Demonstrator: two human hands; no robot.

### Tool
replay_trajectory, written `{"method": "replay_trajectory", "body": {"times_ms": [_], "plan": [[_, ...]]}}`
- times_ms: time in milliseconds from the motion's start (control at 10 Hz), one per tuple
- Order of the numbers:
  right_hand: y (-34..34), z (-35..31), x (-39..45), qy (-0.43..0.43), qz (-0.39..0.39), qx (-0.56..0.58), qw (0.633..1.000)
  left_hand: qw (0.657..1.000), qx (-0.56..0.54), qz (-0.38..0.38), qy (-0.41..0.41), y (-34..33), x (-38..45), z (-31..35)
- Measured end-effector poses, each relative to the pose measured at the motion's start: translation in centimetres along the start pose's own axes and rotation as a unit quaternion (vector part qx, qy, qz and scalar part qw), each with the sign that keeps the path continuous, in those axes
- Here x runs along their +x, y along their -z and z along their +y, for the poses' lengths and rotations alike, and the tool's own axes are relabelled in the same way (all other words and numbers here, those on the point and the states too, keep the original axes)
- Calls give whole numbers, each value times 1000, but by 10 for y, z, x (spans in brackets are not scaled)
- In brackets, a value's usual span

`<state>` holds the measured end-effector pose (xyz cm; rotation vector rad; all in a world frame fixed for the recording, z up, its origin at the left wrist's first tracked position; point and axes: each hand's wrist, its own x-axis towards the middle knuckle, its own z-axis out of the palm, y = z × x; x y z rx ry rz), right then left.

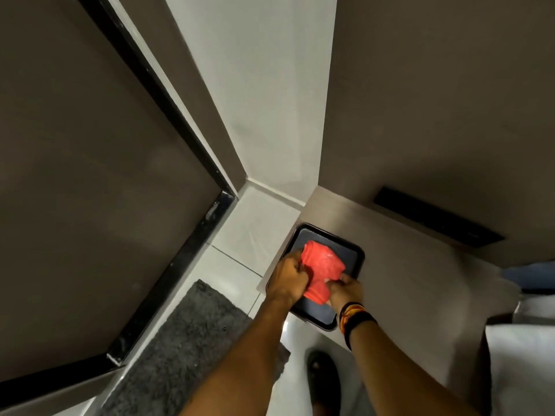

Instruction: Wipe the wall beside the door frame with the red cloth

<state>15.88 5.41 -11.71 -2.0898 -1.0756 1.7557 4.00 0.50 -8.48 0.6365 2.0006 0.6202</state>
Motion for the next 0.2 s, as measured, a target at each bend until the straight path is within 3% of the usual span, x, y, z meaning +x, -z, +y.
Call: {"method": "replay_trajectory", "body": {"times_ms": [100, 200], "plan": [[-1, 7, 14, 19, -15, -24, 999, 1000, 22, -1, -11, -8, 6, -19], [-2, 5, 1, 54, 5, -125, 991, 993, 102, 25, -51, -9, -7, -28]]}}
